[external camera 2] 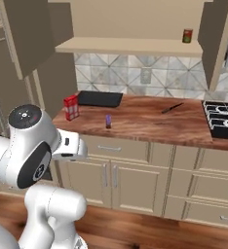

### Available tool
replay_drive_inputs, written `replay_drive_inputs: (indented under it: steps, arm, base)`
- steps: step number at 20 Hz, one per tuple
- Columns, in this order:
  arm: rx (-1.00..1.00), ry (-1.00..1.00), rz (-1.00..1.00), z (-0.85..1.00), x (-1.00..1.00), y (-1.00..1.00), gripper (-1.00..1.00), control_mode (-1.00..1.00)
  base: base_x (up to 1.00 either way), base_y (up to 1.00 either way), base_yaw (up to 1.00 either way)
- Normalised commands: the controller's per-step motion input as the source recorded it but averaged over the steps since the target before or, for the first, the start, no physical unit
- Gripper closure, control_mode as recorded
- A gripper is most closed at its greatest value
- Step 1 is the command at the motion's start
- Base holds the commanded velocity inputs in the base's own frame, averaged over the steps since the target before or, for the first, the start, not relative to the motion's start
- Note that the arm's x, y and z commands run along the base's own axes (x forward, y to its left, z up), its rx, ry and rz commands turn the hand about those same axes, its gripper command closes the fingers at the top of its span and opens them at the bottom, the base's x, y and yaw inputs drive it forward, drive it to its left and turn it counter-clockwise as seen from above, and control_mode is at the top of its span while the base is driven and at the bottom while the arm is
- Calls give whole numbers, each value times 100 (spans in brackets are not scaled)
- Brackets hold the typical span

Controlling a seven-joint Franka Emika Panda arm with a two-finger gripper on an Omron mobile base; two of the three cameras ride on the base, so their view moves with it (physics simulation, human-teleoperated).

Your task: Pick the boxed food and bar from the counter and place them in the cabinets closest to them.

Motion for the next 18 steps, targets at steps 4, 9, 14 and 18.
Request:
replay_drive_inputs:
  steps: [4,9,14,18]
  arm:
    - [0,0,0,0,0,0,-100,100]
    - [0,0,0,0,0,0,-100,100]
    - [0,0,0,0,0,0,-100,100]
    - [0,0,0,0,0,0,-100,100]
  base:
    - [46,0,0]
    - [54,0,0]
    - [56,0,0]
    - [55,0,0]
